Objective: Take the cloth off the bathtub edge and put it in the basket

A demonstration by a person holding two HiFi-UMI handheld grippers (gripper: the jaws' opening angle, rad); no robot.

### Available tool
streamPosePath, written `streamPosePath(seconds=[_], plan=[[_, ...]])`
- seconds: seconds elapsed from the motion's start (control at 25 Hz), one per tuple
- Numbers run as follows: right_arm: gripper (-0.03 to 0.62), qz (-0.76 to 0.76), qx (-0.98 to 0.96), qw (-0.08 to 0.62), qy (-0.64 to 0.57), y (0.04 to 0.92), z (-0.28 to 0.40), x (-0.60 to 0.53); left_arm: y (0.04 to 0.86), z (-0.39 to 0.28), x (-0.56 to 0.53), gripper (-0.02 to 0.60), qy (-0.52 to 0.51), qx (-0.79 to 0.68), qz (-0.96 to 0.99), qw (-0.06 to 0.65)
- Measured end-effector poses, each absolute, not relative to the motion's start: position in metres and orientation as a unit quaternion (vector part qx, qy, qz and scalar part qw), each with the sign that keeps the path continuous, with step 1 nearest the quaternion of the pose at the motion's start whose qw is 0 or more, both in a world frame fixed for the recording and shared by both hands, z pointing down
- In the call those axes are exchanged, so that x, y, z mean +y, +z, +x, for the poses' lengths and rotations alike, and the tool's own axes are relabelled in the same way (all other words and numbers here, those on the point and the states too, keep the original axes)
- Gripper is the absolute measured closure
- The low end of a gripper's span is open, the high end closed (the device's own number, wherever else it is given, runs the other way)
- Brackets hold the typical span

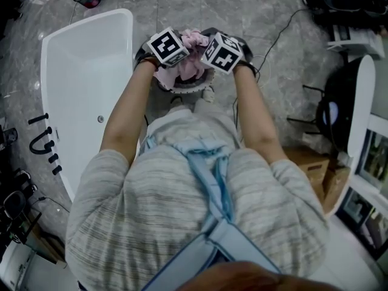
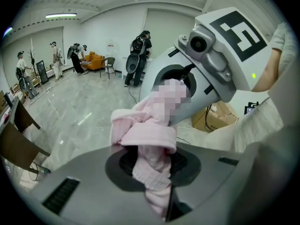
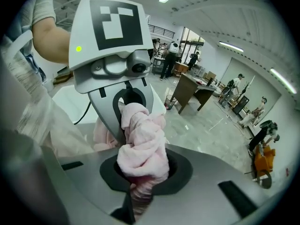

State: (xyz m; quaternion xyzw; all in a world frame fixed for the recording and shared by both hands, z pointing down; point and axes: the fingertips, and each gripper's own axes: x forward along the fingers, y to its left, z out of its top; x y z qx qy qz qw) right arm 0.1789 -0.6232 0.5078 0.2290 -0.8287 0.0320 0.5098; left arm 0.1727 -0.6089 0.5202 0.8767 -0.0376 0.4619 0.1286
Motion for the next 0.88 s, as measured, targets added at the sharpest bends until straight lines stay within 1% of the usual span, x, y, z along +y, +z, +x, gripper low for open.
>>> streamPosePath(seconds=[0.12,0.36,0.52,0.88], plan=[[0.545,0.228,-0.82,0.524,0.029,0.522,0.181,-0.626,0.534,0.171,-0.612,0.505,0.472,-0.042,0.87,0.134],[0.545,0.224,-0.795,0.561,0.055,0.545,0.187,-0.621,0.562,0.157,-0.616,0.503,0.515,-0.063,0.848,0.103],[0.543,0.216,-0.784,0.579,0.058,0.553,0.188,-0.616,0.582,0.141,-0.61,0.495,0.54,-0.073,0.83,0.116],[0.543,0.206,-0.76,0.613,0.063,0.57,0.196,-0.611,0.591,0.13,-0.611,0.489,0.56,-0.068,0.819,0.105]])
